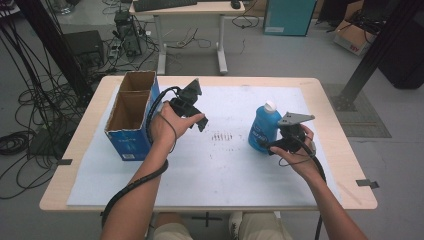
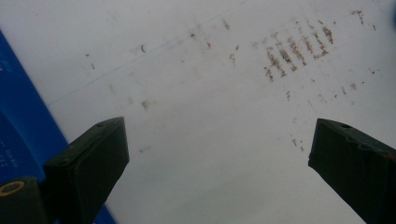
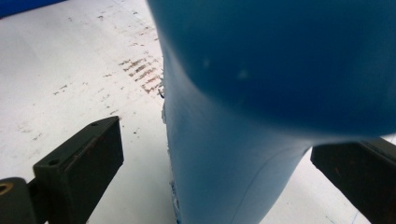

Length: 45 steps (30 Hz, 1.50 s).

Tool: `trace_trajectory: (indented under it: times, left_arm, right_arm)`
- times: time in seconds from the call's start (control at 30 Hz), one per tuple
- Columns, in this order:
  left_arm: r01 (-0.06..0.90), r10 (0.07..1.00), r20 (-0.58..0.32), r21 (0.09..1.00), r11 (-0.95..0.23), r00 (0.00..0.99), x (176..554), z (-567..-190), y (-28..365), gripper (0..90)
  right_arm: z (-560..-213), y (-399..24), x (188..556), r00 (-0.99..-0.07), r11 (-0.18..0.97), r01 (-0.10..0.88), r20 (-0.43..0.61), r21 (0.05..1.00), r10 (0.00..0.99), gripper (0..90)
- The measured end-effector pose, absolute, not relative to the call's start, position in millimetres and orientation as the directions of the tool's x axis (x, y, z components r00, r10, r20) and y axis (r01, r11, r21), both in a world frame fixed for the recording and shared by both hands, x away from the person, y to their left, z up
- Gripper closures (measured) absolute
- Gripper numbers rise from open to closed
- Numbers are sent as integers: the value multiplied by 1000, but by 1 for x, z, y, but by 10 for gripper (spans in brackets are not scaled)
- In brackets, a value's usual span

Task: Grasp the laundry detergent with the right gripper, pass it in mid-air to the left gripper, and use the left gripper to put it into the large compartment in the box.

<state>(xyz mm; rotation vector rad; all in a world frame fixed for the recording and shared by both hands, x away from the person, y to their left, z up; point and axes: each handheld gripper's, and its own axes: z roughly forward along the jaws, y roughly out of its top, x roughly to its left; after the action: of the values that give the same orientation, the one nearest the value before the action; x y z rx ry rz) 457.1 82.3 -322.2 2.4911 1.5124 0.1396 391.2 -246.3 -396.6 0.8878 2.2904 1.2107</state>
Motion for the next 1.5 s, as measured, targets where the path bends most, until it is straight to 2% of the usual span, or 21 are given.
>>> trace_trajectory:
  times: [0.6, 1.5]
  left_arm:
    - [860, 882, -31, 238, -450, 470, 457, -321, 81, 52]
    - [859, 881, -32, 239, -452, 472, 458, -323, 80, 52]
  right_arm:
    - [-399, -246, 391, -712, 420, 343, -59, 840, 700, 104]
    - [-405, -246, 395, -718, 392, 345, -29, 853, 695, 384]
